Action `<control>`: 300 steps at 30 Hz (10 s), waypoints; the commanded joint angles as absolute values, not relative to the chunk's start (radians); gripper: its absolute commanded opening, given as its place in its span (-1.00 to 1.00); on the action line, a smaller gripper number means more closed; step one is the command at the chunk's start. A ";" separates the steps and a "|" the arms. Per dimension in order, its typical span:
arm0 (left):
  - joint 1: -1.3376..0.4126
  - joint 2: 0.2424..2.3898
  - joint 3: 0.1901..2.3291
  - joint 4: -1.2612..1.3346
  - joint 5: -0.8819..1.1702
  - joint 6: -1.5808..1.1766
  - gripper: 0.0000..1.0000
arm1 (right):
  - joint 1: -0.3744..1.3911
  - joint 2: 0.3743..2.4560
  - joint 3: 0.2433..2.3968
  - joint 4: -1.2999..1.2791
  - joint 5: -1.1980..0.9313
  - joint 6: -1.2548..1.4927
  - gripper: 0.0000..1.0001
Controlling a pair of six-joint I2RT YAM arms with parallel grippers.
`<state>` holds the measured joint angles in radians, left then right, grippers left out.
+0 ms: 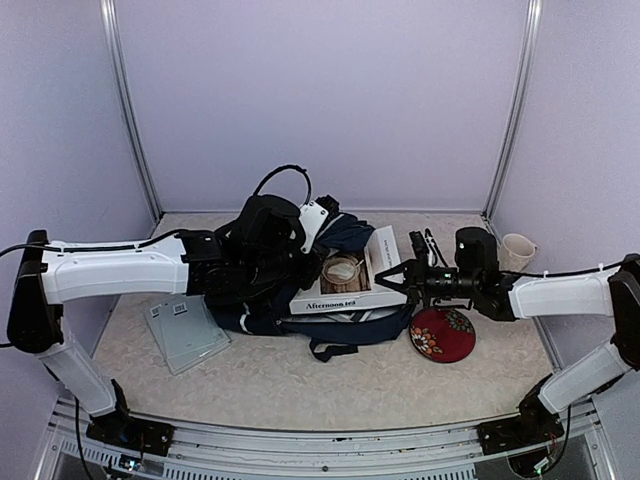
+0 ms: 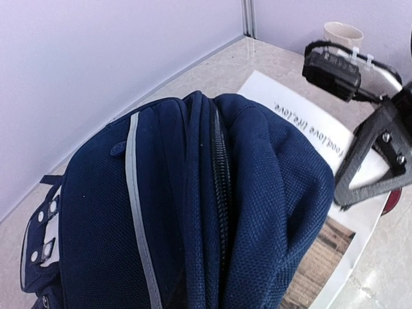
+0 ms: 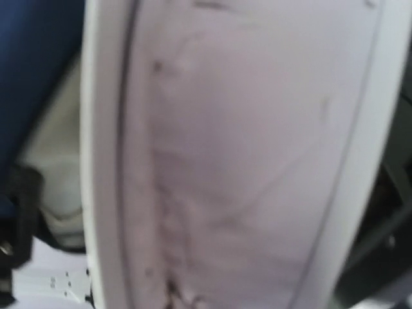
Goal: Pack the student bag
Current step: Adjust the book in the largest pocket of the bag, then move the book to the corner of the board, then pick up the book from the corner of the board.
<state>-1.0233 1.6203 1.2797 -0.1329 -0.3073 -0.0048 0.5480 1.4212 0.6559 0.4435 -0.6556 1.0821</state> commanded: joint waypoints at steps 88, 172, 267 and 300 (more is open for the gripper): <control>0.008 1.740 1.038 -0.351 -0.117 -0.564 0.98 | 0.974 1.062 0.652 -0.047 -0.144 0.732 0.44; -0.997 0.951 0.360 -0.682 -0.003 -1.417 0.97 | 1.253 2.152 1.410 -0.183 -0.486 0.587 0.60; -1.225 1.771 0.707 0.261 0.192 -1.057 0.60 | 1.089 1.587 0.740 -0.183 -0.135 0.870 0.72; -1.202 2.126 1.166 0.440 0.264 -1.050 0.54 | 0.797 0.982 0.682 -0.488 -0.126 0.716 0.50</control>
